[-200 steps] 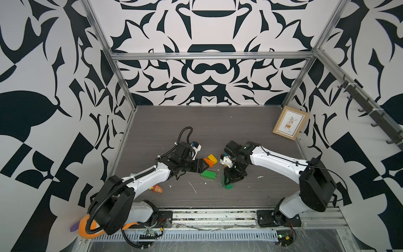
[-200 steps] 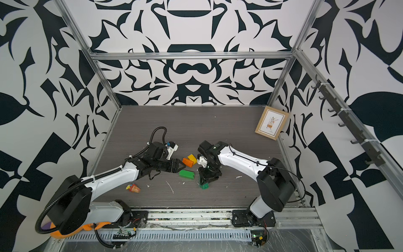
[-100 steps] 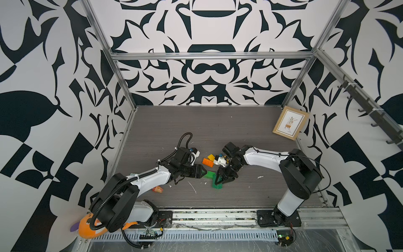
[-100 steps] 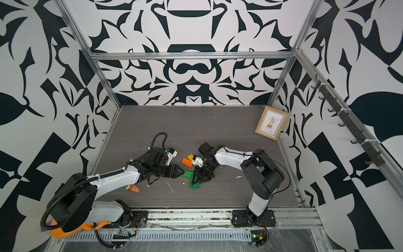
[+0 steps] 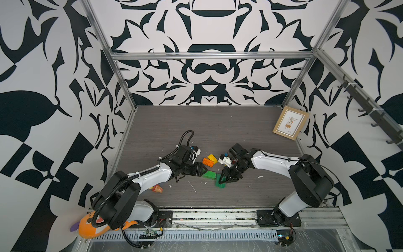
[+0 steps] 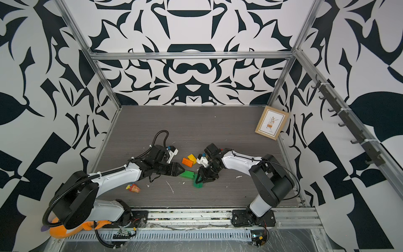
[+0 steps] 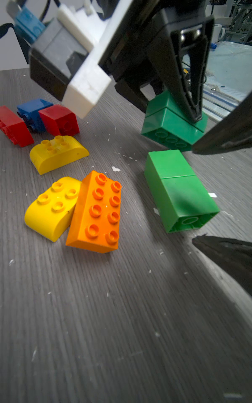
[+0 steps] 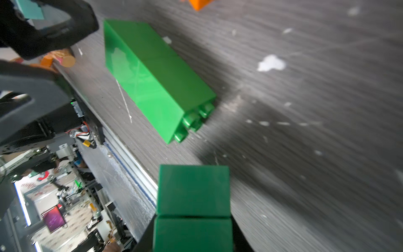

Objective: Assemble an ice cream with lego
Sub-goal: Place the lego brick at the center of the board.

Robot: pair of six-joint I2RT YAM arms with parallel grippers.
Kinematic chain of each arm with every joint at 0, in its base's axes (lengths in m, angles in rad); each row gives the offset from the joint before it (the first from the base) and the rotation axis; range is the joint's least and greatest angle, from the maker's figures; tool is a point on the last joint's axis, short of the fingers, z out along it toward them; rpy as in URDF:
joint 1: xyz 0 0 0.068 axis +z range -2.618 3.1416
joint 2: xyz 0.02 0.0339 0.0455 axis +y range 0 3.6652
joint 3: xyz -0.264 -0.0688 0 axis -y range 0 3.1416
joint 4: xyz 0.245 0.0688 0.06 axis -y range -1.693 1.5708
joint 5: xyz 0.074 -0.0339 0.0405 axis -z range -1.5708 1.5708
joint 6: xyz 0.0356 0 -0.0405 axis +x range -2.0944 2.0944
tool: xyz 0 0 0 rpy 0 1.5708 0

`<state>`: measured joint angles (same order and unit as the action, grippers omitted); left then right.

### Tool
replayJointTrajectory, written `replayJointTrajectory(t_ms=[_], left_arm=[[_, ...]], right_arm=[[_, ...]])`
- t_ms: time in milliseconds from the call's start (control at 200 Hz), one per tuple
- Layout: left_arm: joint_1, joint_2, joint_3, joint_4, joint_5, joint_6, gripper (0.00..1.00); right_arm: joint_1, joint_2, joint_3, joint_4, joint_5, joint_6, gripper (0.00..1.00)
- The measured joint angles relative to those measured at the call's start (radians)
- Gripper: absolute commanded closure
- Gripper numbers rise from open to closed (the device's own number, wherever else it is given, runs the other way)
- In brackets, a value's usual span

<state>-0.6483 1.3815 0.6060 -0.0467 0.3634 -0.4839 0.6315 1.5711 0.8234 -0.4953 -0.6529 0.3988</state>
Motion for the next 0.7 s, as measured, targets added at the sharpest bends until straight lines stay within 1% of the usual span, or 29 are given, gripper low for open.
replayJointTrajectory(t_ms=[75, 205, 265, 410, 530, 560, 635, 700], left_arm=[[0.0, -0.001, 0.009, -0.008, -0.004, 0.011, 0.37], [0.0, -0.024, 0.011, -0.037, -0.019, 0.021, 0.36], [0.0, -0.036, 0.011, -0.052, -0.023, 0.026, 0.36], [0.0, -0.051, 0.011, -0.078, -0.036, 0.027, 0.35], [-0.002, -0.067, 0.011, -0.087, -0.042, 0.024, 0.35], [-0.002, -0.07, 0.011, -0.089, -0.043, 0.024, 0.34], [-0.003, -0.073, 0.011, -0.09, -0.045, 0.023, 0.33], [-0.003, -0.074, 0.011, -0.096, -0.048, 0.022, 0.32]], right_arm=[[-0.017, -0.029, -0.006, -0.025, 0.044, -0.003, 0.79], [-0.068, -0.052, -0.026, -0.063, 0.048, -0.018, 0.8], [-0.089, -0.052, -0.016, -0.114, 0.056, -0.037, 0.77], [-0.113, -0.051, 0.025, -0.272, 0.109, -0.08, 0.74], [-0.115, -0.043, 0.041, -0.33, 0.131, -0.094, 0.73], [-0.116, -0.034, 0.044, -0.335, 0.134, -0.096, 0.7], [-0.119, -0.005, 0.061, -0.347, 0.125, -0.103, 0.54], [-0.12, 0.022, 0.082, -0.353, 0.139, -0.117, 0.48]])
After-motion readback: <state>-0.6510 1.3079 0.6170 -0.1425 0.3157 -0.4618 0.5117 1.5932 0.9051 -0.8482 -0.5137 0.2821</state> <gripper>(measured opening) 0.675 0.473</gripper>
